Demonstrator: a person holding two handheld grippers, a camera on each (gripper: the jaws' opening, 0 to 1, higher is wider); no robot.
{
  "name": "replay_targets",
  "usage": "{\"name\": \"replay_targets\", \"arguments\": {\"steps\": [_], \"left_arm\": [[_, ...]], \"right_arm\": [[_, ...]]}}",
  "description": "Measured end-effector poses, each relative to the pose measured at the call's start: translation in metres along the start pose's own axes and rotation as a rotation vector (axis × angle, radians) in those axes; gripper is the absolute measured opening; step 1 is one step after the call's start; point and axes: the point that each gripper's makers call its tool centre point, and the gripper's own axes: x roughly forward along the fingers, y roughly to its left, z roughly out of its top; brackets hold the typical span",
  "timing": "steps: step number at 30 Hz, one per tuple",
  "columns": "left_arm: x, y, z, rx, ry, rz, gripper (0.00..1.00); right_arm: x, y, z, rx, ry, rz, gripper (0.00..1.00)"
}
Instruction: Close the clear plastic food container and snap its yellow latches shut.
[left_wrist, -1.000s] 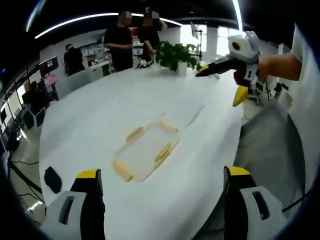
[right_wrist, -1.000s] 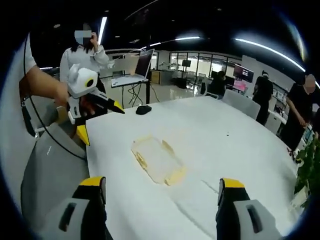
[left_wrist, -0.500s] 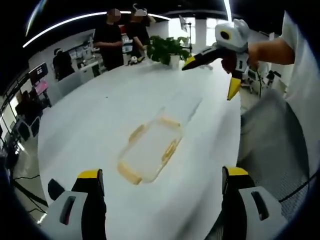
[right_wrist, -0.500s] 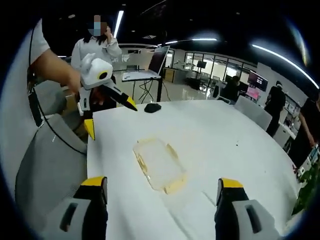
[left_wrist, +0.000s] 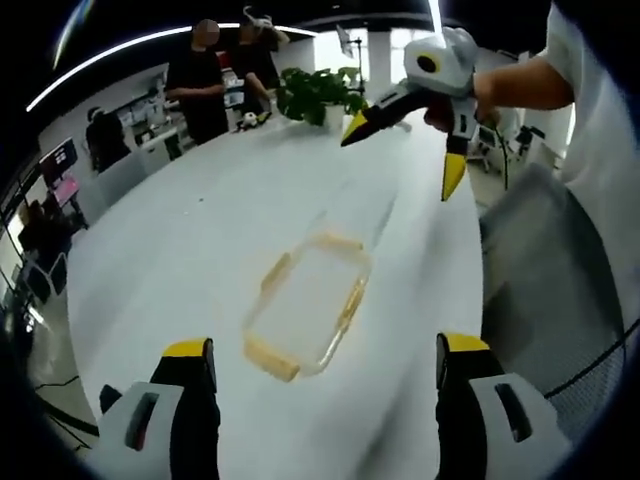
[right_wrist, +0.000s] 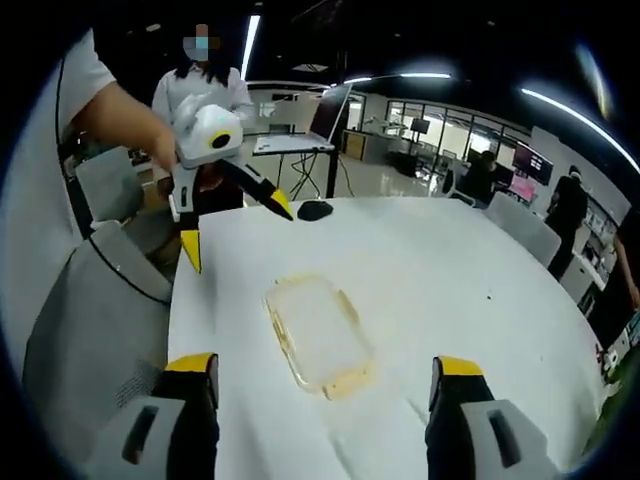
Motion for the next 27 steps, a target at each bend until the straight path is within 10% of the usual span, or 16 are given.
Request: {"name": "replay_targets", "arguments": {"steps": [27], "left_arm": [[0.03,0.017,-0.003,0.168,0.094,-0.146,0.78]], "right_arm": [[0.035,-0.018,-0.019,-0.135,0.133,0.107,0.75]]}}
